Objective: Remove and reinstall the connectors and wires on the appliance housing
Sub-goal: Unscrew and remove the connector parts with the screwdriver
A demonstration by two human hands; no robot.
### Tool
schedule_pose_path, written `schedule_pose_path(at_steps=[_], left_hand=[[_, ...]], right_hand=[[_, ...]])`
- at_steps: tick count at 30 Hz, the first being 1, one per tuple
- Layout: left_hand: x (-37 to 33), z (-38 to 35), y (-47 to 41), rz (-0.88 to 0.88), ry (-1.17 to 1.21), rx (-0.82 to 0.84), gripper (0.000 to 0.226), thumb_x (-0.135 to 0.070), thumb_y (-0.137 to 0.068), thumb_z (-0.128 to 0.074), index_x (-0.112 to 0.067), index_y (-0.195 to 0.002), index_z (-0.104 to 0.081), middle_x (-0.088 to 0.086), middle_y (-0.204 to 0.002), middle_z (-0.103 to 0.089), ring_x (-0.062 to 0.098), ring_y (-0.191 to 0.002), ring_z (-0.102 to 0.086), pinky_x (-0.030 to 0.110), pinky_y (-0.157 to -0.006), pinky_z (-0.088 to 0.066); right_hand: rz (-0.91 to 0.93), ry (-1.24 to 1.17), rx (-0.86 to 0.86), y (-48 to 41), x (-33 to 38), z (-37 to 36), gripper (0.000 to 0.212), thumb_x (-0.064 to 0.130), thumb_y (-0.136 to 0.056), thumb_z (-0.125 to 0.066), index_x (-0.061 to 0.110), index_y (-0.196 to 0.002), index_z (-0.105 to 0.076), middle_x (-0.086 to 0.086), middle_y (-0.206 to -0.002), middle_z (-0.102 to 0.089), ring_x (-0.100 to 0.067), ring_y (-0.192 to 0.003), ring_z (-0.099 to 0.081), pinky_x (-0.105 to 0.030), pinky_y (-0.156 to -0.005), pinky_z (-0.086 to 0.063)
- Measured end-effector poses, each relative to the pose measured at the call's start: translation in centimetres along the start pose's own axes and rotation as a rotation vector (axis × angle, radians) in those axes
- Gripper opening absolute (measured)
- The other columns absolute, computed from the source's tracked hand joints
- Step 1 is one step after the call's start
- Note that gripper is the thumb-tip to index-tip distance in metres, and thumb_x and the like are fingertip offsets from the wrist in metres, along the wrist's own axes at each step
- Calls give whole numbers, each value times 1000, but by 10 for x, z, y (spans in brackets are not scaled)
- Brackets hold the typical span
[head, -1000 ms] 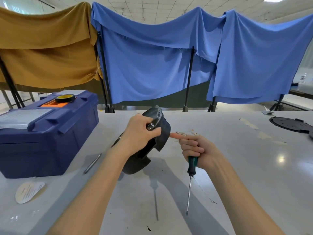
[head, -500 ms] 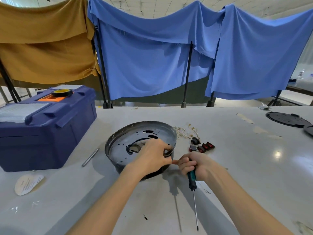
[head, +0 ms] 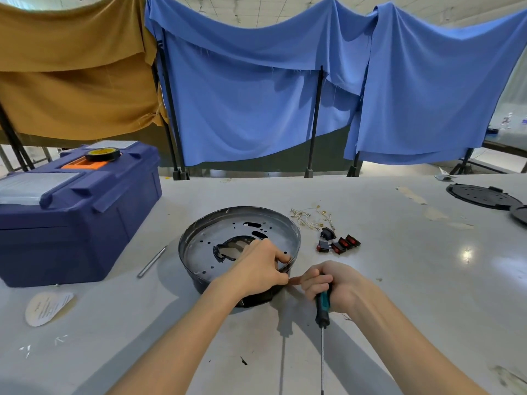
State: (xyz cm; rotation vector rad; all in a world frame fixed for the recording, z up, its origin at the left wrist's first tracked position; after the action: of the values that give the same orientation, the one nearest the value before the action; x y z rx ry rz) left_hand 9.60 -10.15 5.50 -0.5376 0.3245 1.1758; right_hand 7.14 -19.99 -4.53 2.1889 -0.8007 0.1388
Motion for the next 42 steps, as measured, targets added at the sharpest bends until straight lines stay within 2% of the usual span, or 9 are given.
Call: schedule_pose_path(at_steps=[7,9,10,12,16,21,25,30,42], left_hand=[[3,-2,1,-3,-5,18,8,-19,-72,-68,-16,-79,-68,2,-52,-39,14,-55,-26,26,-57,-37],[5,-4,0,8,-20,31,16,-19,-71,-69,-17,-86,-73,3,-53,-42,16,-55,-29,28,-60,-41],[7,-5,0,19,-24,32,25,-19,-72,-69,-21,-96,-75,7,-53,-47,16,-54,-33,30,-63,-47],[9,-5,-1,34,-37,38,38,-18,-73,-69,-23,-110,-72,14,-59,-62,15,-55,-41,35,-70,-55],[7,-6,-3,24,-41,73,38,-26,-74,-72,-24,-112,-71,17,-68,-67,15,-58,-47,37,-72,-55],[14,-5,-5,80,158,215,48,-58,-74,-71,-24,-108,-71,-5,-54,-56,2,-45,-45,21,-55,-39],[23,-7,-9,147,352,339,35,-43,-90,-60,-16,-110,-68,-4,-60,-62,10,-51,-55,24,-58,-51],[33,-17,-18,167,282,335,28,-15,-85,-66,-20,-112,-67,8,-68,-66,14,-47,-61,22,-49,-51],[49,-31,-23,205,458,333,24,-18,-80,-77,-13,-103,-70,8,-61,-63,18,-41,-59,20,-43,-47]], right_hand=[[38,-3,-65,4,0,0,29,2,-92,-31,14,-71,-48,0,-39,-33,-10,-20,-26,-13,-24,-24],[83,-15,-82,6,7,-1,34,3,-94,-31,20,-112,-55,-1,-39,-35,-9,-20,-27,-12,-25,-23],[111,-18,-95,7,13,0,41,3,-95,-31,14,-132,-45,-1,-39,-36,-9,-20,-28,-12,-25,-22],[182,6,-114,13,30,1,47,3,-96,-28,-1,-142,-38,0,-39,-36,-8,-20,-27,-13,-24,-23],[356,-32,-98,31,76,-10,42,4,-97,-25,-11,-133,-44,3,-37,-34,-6,-21,-27,-13,-25,-23],[511,-139,-10,51,117,-32,36,5,-96,-26,-8,-117,-53,5,-39,-33,-4,-23,-26,-16,-26,-26],[639,-169,41,61,139,-51,31,4,-95,-27,-4,-103,-56,5,-40,-34,-3,-25,-25,-15,-28,-25],[840,-125,2,63,162,-65,29,5,-92,-28,2,-96,-57,4,-42,-34,-6,-28,-23,-17,-30,-23],[1098,226,-171,60,167,-85,27,2,-91,-38,4,-93,-65,0,-40,-38,-10,-29,-22,-17,-34,-20]])
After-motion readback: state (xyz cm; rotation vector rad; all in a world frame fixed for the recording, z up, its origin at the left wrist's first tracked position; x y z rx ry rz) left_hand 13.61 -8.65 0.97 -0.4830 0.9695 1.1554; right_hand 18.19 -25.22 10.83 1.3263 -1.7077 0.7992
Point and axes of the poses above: each hand's wrist, its own y-axis away from the middle knuckle, its own z-axis out of the back of the hand, x = y × z, the point moved 10 cm from there along -y, towards the middle knuckle
